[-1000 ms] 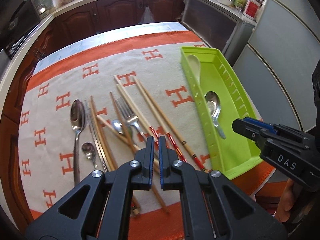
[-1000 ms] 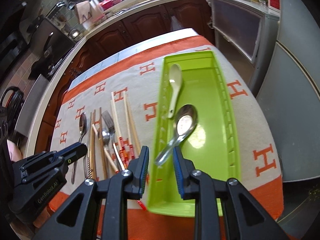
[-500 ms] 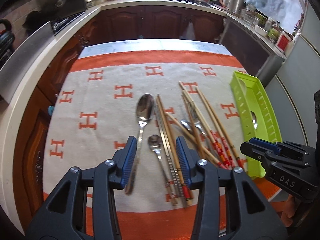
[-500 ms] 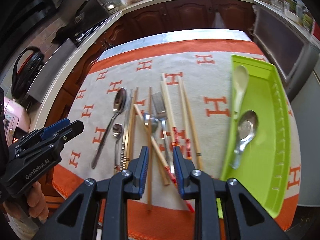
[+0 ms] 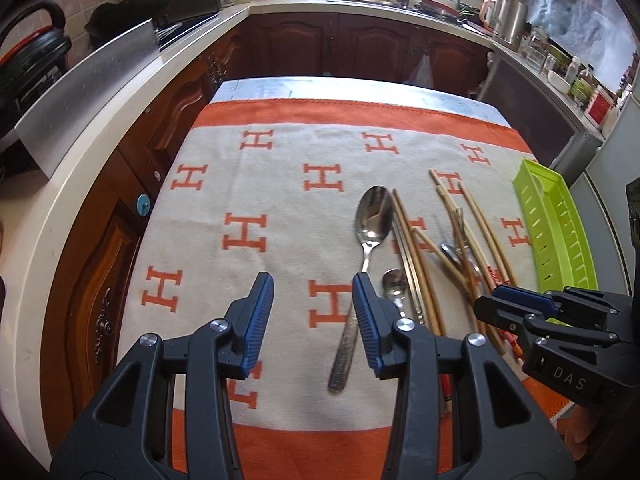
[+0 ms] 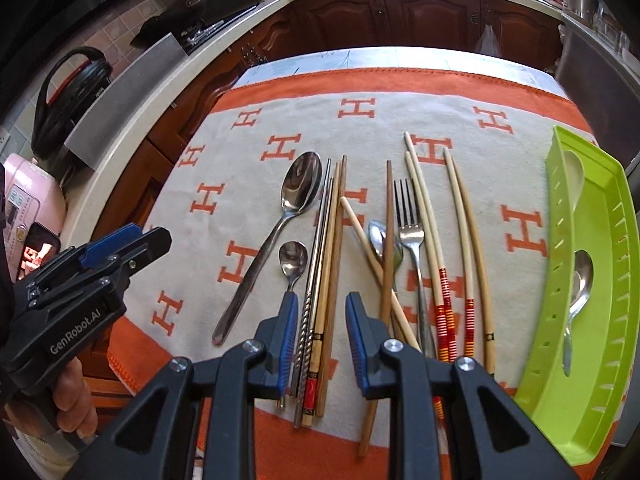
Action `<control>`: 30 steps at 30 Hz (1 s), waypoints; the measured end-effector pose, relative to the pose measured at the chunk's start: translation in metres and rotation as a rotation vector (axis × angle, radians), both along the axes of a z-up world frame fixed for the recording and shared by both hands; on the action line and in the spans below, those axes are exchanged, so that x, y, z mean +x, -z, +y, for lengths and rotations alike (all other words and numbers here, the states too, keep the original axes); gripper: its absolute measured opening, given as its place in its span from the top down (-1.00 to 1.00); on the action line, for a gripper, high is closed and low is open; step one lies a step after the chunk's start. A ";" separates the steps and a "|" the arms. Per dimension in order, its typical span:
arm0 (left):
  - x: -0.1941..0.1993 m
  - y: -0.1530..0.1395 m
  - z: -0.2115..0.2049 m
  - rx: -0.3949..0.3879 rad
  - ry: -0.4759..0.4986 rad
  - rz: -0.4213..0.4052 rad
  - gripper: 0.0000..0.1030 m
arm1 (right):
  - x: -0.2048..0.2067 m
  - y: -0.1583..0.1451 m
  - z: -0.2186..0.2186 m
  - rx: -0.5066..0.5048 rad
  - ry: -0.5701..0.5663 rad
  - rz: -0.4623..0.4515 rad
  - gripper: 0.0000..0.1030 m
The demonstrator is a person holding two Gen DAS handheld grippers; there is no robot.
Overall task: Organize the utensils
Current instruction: 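Move the right tool to the small metal spoon and close on it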
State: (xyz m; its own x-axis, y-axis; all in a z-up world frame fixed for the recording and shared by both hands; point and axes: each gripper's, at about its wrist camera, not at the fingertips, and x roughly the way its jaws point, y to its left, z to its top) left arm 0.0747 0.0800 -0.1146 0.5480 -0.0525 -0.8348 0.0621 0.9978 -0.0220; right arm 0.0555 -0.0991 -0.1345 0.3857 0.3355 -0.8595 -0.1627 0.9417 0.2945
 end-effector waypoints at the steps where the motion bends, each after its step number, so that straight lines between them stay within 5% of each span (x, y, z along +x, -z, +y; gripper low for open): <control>1: 0.001 0.004 0.004 -0.001 -0.008 0.006 0.26 | 0.001 0.003 0.003 -0.007 -0.005 0.005 0.53; 20: -0.001 0.057 0.041 -0.040 -0.062 0.092 0.27 | 0.001 0.034 0.027 0.074 -0.079 0.050 0.53; 30: -0.002 0.061 0.043 -0.047 -0.062 0.096 0.26 | 0.002 0.043 0.052 0.001 -0.154 0.036 0.72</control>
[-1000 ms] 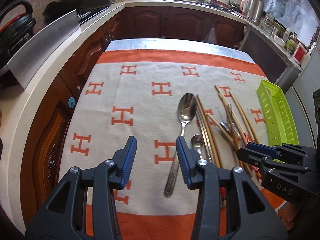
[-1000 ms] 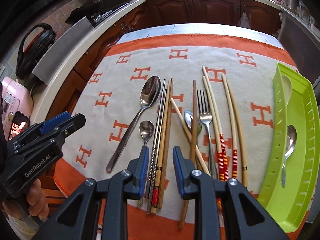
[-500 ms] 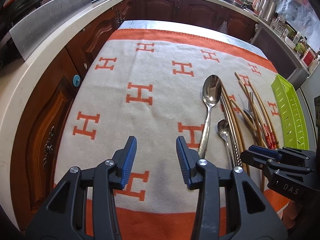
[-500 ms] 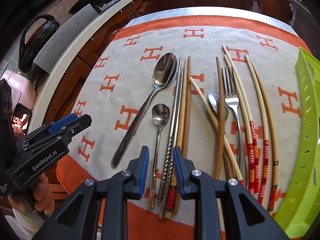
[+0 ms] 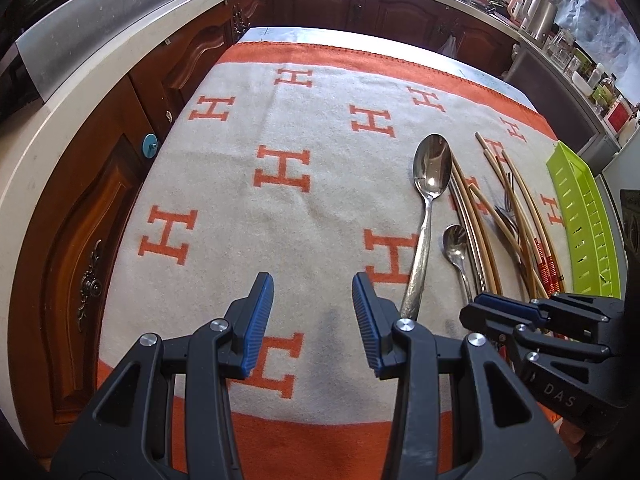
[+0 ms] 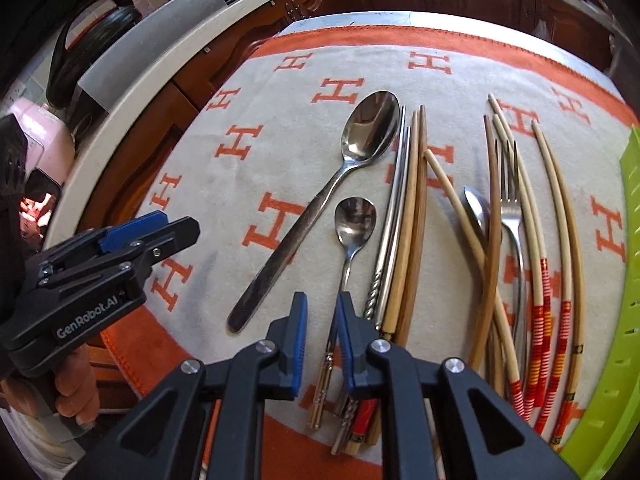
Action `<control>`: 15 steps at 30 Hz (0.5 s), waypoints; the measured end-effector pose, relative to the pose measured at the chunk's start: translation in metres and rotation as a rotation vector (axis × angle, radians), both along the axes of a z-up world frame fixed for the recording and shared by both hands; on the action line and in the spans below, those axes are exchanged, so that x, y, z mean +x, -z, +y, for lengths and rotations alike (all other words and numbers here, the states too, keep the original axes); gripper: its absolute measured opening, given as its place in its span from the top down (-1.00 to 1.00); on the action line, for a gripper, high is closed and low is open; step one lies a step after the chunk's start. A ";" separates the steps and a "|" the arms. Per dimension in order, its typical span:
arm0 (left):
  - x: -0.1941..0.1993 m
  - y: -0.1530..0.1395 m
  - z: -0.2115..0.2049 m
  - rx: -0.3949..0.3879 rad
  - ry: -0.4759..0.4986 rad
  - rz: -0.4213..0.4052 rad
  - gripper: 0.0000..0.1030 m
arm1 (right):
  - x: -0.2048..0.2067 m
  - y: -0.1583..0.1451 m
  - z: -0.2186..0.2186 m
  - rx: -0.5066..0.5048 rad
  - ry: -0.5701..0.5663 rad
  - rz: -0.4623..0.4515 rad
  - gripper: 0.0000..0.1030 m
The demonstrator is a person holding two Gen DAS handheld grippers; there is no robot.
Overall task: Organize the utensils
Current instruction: 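Move the right tool to the small metal spoon and close on it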
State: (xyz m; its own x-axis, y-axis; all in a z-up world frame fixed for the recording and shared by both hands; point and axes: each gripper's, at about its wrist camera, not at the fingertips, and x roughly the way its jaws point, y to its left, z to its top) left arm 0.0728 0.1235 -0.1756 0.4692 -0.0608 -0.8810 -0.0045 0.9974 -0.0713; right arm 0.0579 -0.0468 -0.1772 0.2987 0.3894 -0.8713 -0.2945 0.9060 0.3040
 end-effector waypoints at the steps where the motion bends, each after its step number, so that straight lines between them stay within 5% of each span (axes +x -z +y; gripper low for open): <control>1: -0.001 0.000 0.001 -0.001 -0.002 0.001 0.26 | 0.001 0.001 0.002 -0.024 -0.001 0.000 0.72; 15: -0.004 0.007 0.007 -0.002 -0.014 0.019 0.26 | -0.001 0.006 0.031 -0.235 -0.024 -0.061 0.79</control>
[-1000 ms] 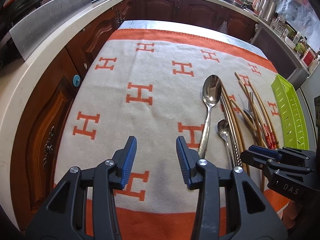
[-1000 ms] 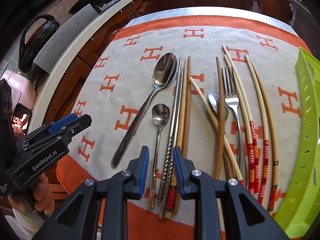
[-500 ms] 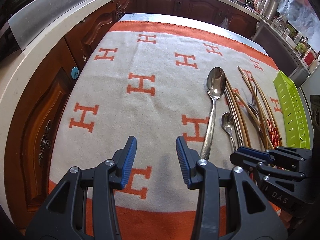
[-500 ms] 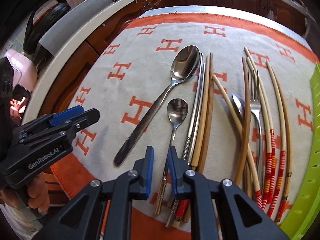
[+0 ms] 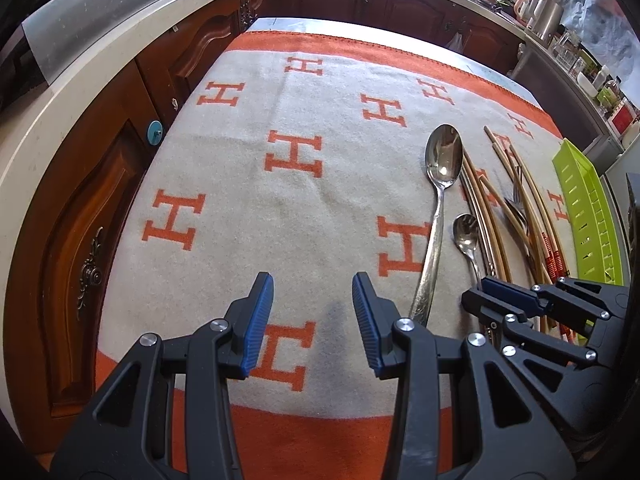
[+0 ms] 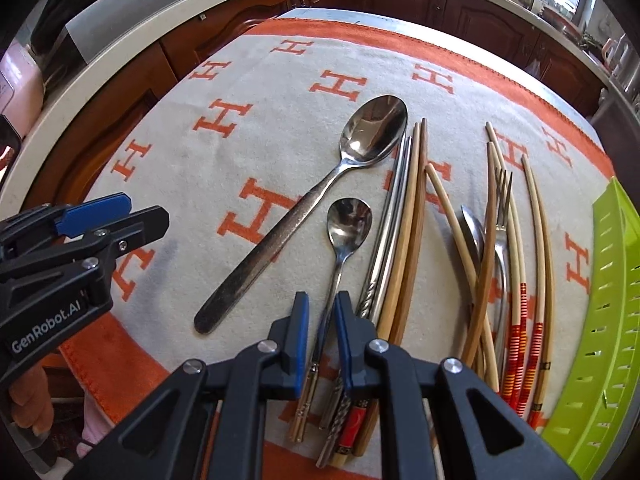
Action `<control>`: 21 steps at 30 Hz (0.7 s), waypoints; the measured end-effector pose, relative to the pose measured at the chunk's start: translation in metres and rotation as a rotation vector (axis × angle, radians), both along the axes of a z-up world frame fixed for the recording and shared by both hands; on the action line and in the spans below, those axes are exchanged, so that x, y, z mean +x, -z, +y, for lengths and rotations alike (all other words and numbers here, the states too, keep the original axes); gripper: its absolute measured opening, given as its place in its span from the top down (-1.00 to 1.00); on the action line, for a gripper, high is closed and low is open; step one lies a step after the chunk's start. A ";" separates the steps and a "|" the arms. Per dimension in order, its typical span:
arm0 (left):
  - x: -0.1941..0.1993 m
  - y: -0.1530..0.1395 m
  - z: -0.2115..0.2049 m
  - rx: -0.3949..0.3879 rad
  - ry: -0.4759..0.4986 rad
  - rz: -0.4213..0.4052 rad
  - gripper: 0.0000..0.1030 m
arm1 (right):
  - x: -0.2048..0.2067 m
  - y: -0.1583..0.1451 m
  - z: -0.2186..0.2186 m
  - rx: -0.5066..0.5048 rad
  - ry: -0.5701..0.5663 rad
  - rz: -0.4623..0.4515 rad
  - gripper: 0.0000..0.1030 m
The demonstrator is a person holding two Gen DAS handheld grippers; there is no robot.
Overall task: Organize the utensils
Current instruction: 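Move the right tool to the small metal spoon and close on it, then drop the small spoon in the tray with right tool while left grasps the large spoon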
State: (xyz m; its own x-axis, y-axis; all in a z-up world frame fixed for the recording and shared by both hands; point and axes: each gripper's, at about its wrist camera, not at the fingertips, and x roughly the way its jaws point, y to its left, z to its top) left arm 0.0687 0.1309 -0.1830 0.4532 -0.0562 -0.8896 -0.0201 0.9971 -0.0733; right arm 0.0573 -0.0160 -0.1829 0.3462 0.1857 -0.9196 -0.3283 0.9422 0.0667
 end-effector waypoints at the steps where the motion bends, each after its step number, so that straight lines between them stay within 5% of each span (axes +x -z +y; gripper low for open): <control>1: 0.000 0.000 0.000 0.002 0.002 -0.001 0.26 | 0.001 0.000 -0.001 -0.001 0.006 0.000 0.87; 21: -0.002 -0.005 -0.016 0.038 0.021 0.007 0.26 | -0.004 -0.005 -0.034 0.211 0.052 0.040 0.93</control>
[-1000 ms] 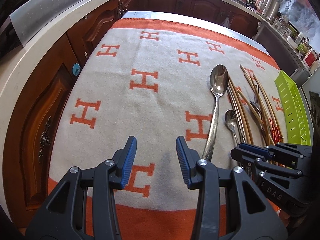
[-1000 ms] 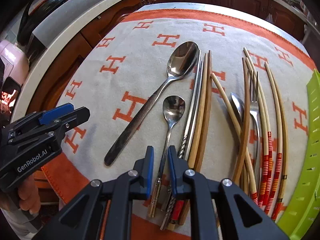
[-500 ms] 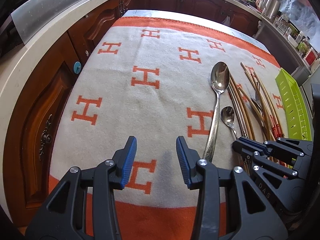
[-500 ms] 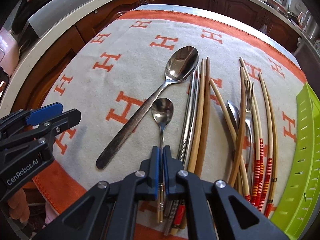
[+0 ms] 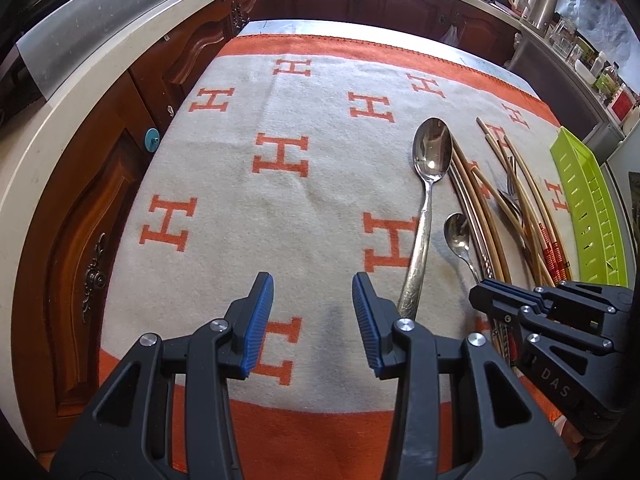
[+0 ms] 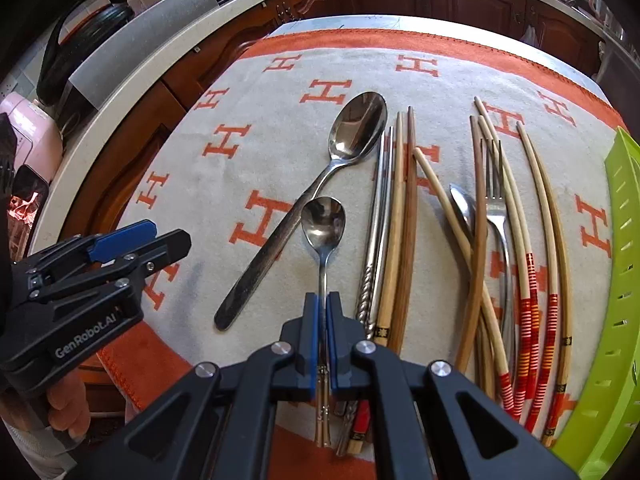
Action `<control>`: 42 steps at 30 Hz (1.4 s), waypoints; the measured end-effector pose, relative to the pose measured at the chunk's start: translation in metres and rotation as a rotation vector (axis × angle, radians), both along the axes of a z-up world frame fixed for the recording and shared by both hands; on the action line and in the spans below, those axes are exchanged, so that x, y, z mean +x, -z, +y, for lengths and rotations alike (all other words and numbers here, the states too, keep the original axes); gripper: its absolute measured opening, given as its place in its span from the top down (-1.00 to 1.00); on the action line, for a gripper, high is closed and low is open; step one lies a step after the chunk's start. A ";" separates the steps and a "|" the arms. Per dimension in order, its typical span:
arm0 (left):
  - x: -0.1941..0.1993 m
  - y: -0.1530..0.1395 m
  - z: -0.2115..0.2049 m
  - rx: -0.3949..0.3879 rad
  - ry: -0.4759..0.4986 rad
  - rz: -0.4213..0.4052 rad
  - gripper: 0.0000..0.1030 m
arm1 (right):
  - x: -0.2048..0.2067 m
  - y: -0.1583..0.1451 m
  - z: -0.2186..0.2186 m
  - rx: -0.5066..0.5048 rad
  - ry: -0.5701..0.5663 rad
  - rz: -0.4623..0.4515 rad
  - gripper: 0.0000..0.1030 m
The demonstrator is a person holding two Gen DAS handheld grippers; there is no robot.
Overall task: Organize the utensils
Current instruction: 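Drop the small spoon in the tray with right tool while left grasps the large spoon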
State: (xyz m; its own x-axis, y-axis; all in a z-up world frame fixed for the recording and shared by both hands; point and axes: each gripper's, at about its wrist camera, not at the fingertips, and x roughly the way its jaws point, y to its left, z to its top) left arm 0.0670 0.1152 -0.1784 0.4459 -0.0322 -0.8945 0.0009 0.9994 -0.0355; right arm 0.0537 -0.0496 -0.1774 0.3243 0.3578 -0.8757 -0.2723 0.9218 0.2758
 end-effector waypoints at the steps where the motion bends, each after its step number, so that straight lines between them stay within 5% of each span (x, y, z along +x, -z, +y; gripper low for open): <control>1: 0.001 0.000 -0.001 0.000 0.002 0.002 0.26 | 0.000 -0.001 -0.002 0.007 0.002 -0.002 0.93; 17: 0.032 0.010 -0.025 -0.135 0.104 0.041 0.27 | -0.002 -0.010 -0.047 0.123 0.082 -0.047 0.93; 33: 0.088 0.031 -0.096 0.039 0.174 0.051 0.28 | -0.018 -0.039 -0.117 0.217 0.233 -0.118 0.93; 37: 0.097 0.030 -0.102 0.013 0.174 0.060 0.88 | -0.028 -0.055 -0.144 0.218 0.295 -0.154 0.93; 42: 0.099 0.029 -0.097 -0.025 0.160 0.058 0.93 | -0.036 -0.060 -0.185 0.213 0.397 -0.163 0.93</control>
State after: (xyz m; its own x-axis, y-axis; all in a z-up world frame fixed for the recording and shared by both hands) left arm 0.1656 0.0177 -0.2071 0.3810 -0.1217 -0.9165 0.1574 0.9854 -0.0654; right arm 0.0176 -0.2344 -0.1174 0.5991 0.3446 -0.7227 0.0337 0.8910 0.4527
